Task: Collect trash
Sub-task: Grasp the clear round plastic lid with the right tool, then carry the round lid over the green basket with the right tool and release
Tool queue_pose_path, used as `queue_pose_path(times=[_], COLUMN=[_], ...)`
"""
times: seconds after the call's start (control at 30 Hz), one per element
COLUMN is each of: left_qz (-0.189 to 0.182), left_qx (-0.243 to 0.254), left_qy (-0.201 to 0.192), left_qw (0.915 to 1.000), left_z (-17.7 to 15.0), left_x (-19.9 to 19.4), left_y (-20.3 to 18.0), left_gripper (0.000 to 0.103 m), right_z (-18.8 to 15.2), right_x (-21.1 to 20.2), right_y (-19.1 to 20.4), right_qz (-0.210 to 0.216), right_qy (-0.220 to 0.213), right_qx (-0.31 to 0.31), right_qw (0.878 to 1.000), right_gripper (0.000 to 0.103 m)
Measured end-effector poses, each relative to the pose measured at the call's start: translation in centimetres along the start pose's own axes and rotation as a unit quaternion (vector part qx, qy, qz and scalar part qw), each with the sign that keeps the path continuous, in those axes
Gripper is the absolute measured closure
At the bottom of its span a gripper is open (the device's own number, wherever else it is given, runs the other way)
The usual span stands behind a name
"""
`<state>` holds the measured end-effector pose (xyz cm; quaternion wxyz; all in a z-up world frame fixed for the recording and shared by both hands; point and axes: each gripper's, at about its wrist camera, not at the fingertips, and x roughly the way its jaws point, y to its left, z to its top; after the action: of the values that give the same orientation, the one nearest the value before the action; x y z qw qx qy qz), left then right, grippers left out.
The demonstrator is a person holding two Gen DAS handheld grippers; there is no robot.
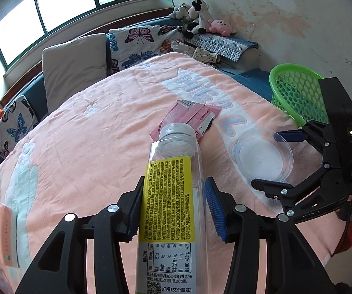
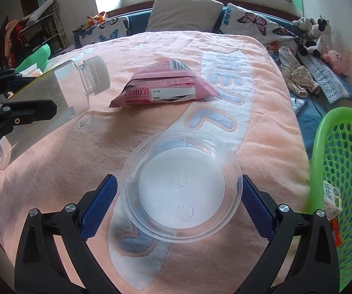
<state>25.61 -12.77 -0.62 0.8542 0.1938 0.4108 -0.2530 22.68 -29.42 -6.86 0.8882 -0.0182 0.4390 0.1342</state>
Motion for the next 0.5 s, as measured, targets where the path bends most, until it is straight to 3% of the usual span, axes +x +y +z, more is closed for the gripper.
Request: queue_pose_path(times=[0.27, 0.5], left_qz=[0.001, -0.007], left_qx=[-0.001, 0.008], left_qy=[-0.005, -0.016], left_qw=[1.0, 0.9998], left_z=[0.0, 0.8], left_x=[-0.6, -1.7], left_y=[0.0, -1.5], left_gripper=[0.056, 0.056], right_z=[0.0, -0.6], right_x=[0.0, -2.8], right_y=[-0.2, -1.5], right_qz=[-0.015, -0.024], right_qy=[-0.002, -0.022], right_qx=[0.006, 0.019], right_qw=[1.0, 0.999], right_gripper=[0.01, 0.01])
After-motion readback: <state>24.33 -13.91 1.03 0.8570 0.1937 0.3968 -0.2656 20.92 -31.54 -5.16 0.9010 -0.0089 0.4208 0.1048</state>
